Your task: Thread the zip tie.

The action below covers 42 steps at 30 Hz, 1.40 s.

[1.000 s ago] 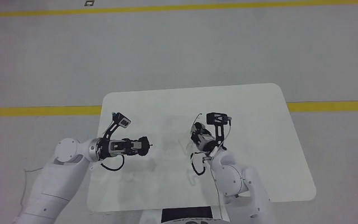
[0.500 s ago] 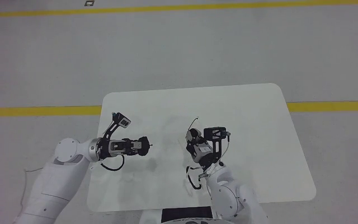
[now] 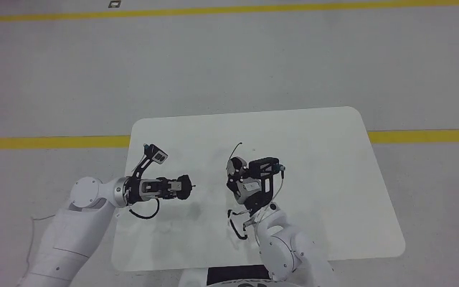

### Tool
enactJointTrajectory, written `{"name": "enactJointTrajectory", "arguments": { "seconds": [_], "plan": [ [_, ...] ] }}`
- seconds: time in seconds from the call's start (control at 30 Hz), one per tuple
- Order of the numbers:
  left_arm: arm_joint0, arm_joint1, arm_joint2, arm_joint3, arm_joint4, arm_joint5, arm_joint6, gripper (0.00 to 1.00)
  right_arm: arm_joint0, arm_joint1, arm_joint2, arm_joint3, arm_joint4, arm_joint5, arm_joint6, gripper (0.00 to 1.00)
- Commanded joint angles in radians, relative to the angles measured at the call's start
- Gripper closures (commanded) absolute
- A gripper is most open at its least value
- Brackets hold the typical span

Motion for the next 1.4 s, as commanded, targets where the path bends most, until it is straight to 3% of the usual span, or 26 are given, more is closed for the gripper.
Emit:
{"name": "enactJointTrajectory", "arguments": {
  "seconds": [0.0, 0.13, 0.4, 0.77, 1.37],
  "plan": [
    [0.000, 0.000, 0.000, 0.000, 0.000, 0.000, 0.000, 1.00, 0.004, 0.001, 0.003, 0.001, 0.001, -0.001, -0.002, 1.00],
    [0.000, 0.000, 0.000, 0.000, 0.000, 0.000, 0.000, 1.00, 0.002, 0.013, -0.012, 0.007, -0.038, -0.010, -0.039, 1.00],
    [0.000, 0.000, 0.000, 0.000, 0.000, 0.000, 0.000, 1.00, 0.001, 0.058, -0.055, 0.016, -0.012, -0.024, -0.111, 1.00],
    [0.000, 0.000, 0.000, 0.000, 0.000, 0.000, 0.000, 1.00, 0.035, 0.122, -0.128, 0.034, 0.018, 0.041, -0.214, 1.00],
    [0.000, 0.000, 0.000, 0.000, 0.000, 0.000, 0.000, 1.00, 0.035, 0.122, -0.128, 0.034, 0.018, 0.041, -0.214, 1.00]
  ]
}}
